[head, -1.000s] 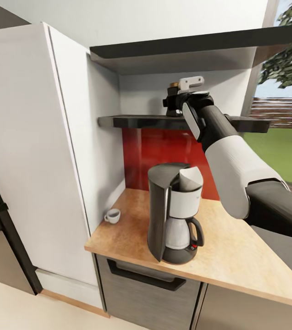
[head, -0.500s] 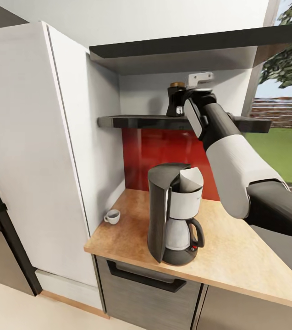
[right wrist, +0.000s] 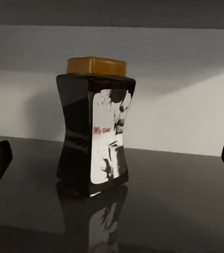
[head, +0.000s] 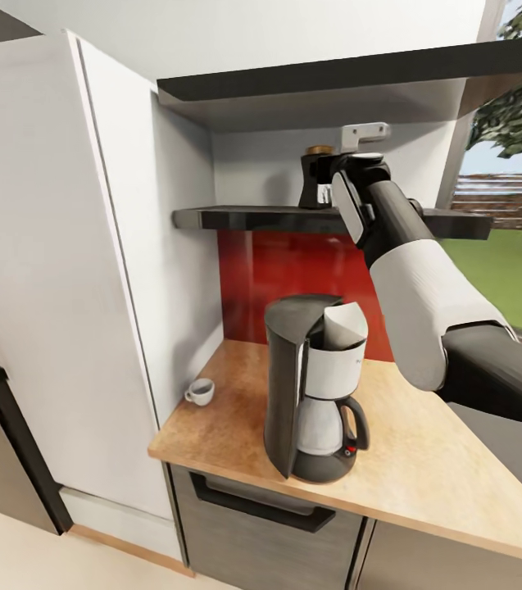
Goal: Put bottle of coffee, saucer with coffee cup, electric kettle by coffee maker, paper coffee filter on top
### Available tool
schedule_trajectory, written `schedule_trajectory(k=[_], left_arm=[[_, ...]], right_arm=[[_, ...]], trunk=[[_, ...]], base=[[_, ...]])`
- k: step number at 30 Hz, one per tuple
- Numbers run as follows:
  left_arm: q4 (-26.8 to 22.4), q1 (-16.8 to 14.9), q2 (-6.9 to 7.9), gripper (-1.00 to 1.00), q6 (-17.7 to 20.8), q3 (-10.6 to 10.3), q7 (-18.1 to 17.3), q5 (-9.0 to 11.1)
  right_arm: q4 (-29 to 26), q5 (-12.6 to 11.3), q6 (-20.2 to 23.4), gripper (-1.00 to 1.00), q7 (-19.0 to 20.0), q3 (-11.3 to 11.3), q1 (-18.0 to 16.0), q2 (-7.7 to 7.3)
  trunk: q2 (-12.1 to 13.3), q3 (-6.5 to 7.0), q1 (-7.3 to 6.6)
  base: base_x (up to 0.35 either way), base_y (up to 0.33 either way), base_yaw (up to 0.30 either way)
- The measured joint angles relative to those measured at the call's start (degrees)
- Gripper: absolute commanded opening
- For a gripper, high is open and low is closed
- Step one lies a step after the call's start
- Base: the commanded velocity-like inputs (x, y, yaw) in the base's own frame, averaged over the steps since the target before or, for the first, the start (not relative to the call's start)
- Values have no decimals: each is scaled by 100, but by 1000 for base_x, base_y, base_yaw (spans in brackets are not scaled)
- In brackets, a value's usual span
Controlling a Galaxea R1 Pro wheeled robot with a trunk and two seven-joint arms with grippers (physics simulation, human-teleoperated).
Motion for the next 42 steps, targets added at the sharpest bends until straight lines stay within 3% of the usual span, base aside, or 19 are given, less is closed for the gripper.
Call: schedule_trajectory(k=[8,12,14,42], left_arm=[[0,-1,-6,100,-2,0,0,-1],[0,0,-3,100,3,0,0,-2],[0,-1,-5,100,4,0,0,0],[0,-1,-7,100,5,0,0,-5]], right_arm=[[-18,0,0,100,-2,-15,0,0],[-14,9,3,100,-10,-283,0,-3],[-16,8,4,100,-11,-302,0,-3],[40,21,-3,100,-12,-313,0,-3]], trunk=[[1,0,2],[0,0,0],[0,0,1],[1,0,2]], base=[[117,57,0],[60,25,0],[49,23,0],[57,55,0]])
